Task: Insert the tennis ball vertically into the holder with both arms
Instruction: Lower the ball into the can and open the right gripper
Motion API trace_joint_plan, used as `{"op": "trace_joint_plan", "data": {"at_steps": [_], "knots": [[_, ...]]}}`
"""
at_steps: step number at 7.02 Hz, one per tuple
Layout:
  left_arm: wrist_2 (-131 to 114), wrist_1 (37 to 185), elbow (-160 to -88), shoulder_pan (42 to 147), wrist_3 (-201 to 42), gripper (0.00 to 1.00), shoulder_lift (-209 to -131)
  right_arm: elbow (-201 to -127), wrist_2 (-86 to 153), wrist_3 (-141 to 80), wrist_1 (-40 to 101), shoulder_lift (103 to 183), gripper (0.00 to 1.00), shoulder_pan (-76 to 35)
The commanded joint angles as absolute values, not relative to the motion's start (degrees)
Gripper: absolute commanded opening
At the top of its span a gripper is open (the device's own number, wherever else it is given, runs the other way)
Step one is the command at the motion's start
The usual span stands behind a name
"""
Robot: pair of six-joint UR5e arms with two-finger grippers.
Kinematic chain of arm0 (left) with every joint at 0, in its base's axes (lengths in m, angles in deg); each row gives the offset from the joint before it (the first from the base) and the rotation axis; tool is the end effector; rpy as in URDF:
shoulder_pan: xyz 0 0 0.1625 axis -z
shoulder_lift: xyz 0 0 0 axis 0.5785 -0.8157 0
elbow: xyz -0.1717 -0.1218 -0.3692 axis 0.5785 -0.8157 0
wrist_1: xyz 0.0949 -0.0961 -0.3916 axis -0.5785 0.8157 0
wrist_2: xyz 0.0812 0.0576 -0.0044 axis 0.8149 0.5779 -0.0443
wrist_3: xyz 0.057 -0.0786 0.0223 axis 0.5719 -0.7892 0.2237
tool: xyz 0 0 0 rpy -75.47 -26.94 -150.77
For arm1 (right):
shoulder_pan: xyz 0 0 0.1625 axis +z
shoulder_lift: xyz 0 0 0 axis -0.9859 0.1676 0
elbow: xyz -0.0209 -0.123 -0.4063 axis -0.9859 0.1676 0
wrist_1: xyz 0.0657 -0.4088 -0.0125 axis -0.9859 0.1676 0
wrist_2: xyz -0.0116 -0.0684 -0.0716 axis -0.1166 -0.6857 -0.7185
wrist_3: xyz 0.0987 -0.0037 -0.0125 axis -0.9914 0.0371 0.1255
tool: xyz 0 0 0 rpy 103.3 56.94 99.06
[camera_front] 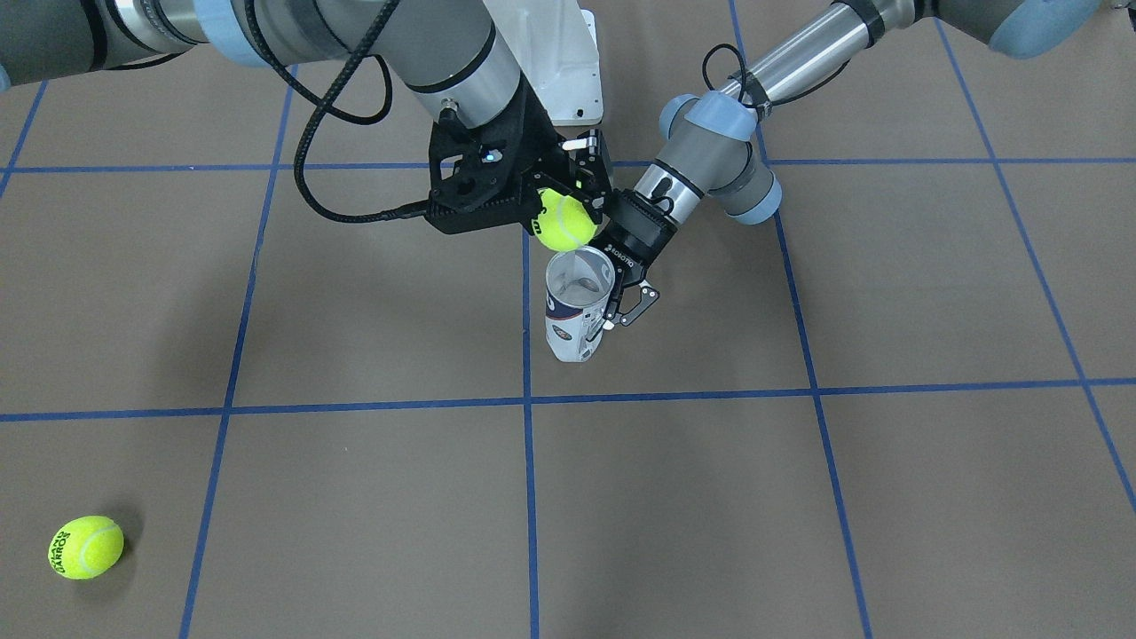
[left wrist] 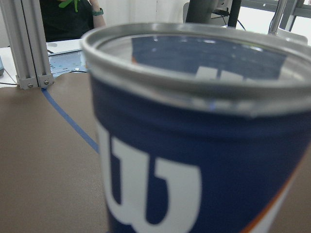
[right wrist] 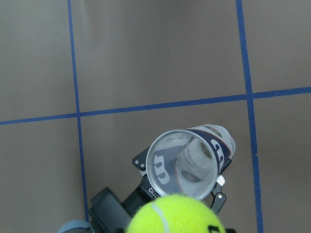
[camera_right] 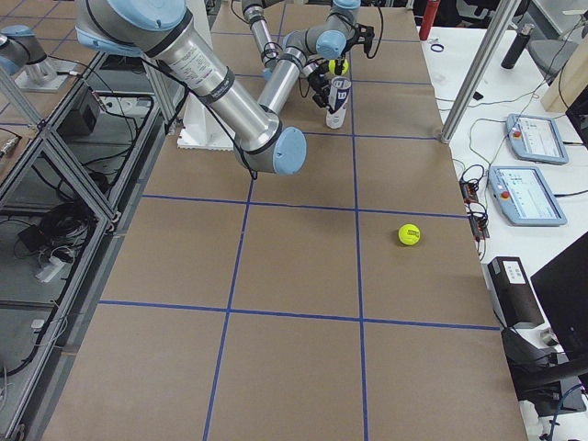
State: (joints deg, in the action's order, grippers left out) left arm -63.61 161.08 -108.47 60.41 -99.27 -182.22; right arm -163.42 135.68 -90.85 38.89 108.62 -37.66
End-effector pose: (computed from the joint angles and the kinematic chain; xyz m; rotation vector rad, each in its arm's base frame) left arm 0.5568 -0.4331 0.2986 1.1974 1.1327 0.2143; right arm -0.4482 -0.5166 0.0334 -0.0004 -1.1762 0.1219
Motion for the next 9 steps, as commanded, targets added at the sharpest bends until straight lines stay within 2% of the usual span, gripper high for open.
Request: {"op": "trace_joint_plan", "data": {"at_steps": [1, 8, 9], "knots": [[-63.6, 161.1, -108.5, 60.4, -99.3, 0.67, -182.2, -156.7, 133.0, -90.6, 35.9, 105.2, 0.0, -37.7], [-63.6, 160.9, -108.5, 60.6, -99.2, 0.67, -182.7, -155.9, 133.0, -90.7, 35.8, 106.0, 0.0, -38.9], [-63.6, 160.9, -108.4, 60.7, -99.2, 0.67, -182.7, -155.9, 133.1, -90.8, 35.8, 106.0, 0.1, -38.9]]}}
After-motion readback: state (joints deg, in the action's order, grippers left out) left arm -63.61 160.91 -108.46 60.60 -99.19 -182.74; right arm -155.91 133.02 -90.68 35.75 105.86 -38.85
